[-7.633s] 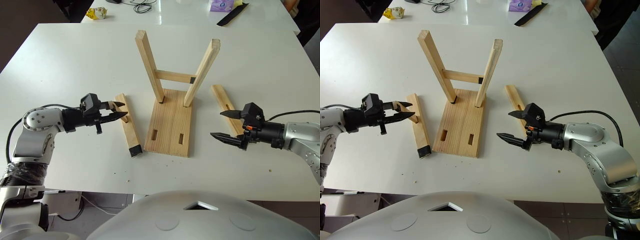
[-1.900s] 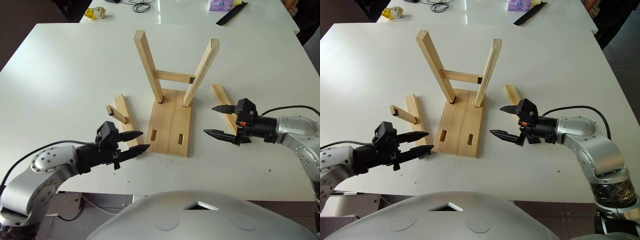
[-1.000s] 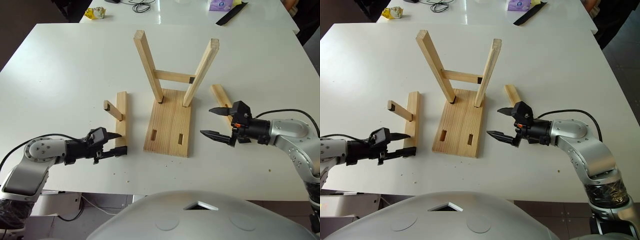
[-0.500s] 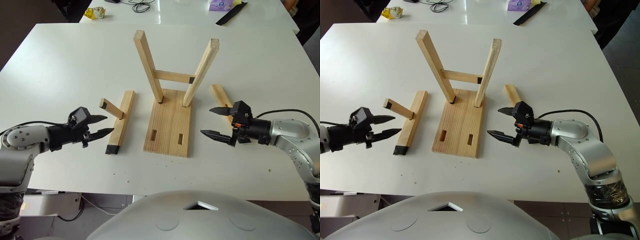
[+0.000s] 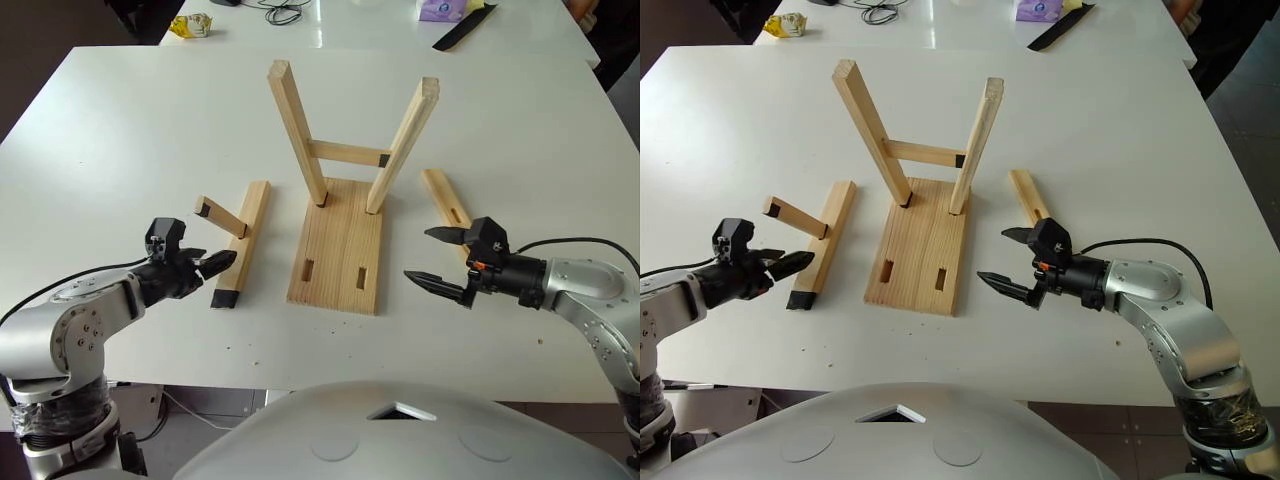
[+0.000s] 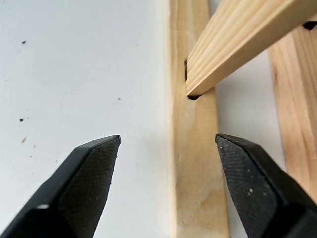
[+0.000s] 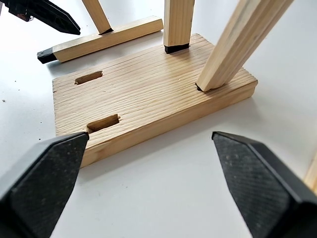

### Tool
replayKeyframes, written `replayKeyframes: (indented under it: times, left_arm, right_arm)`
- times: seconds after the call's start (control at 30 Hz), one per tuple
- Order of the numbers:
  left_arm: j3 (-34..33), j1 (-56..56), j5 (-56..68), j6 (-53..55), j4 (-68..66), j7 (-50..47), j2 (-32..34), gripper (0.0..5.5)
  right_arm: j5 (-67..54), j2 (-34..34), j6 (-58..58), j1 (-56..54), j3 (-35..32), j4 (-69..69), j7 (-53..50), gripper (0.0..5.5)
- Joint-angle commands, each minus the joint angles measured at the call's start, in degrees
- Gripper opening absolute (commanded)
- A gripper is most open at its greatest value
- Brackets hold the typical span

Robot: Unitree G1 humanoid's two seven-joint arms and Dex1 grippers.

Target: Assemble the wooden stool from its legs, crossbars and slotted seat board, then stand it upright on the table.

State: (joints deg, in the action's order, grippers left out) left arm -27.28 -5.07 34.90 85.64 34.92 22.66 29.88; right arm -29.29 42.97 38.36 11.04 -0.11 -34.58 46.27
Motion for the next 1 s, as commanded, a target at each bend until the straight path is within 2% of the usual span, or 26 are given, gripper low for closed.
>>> replayKeyframes:
  times: [0.03,0.43,0.77,1.0]
  left_arm:
    - [-1.90,3.20,-0.02,5.15,2.36,-1.73,-1.30,3.55]
    - [2.71,-2.38,-1.11,4.91,4.66,-2.53,-3.46,3.55]
    - [7.19,-8.94,-4.96,-1.69,0.84,-4.21,-4.37,3.55]
    - [7.31,-11.76,-3.72,-5.36,-2.68,-0.91,-1.34,2.59]
  right_arm:
    - [-0.52,0.24,0.48,0.11,-0.20,-0.69,-0.36,4.61]
    - [-0.50,-0.07,0.50,0.30,0.11,-0.87,-0.88,4.61]
    - [-0.31,0.20,0.37,-0.88,0.41,0.02,-0.54,4.61]
    - [-0.14,-0.03,0.38,-0.65,0.29,-0.18,-0.90,4.61]
